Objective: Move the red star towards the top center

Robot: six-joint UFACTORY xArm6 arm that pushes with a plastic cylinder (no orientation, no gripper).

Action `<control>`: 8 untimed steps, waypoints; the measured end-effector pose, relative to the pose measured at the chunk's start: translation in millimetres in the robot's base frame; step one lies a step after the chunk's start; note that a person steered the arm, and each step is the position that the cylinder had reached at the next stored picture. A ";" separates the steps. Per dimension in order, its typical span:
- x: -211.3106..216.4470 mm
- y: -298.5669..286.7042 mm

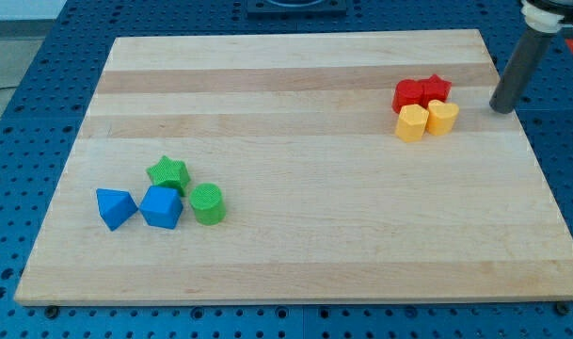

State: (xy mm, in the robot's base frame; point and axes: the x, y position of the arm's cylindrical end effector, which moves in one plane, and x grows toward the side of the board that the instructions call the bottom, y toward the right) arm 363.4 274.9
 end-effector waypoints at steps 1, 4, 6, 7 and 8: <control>0.0 0.7; -37.1 -123.1; -67.3 -176.6; -75.4 -207.1; -59.1 -147.3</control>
State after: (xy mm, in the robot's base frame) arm 304.3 127.6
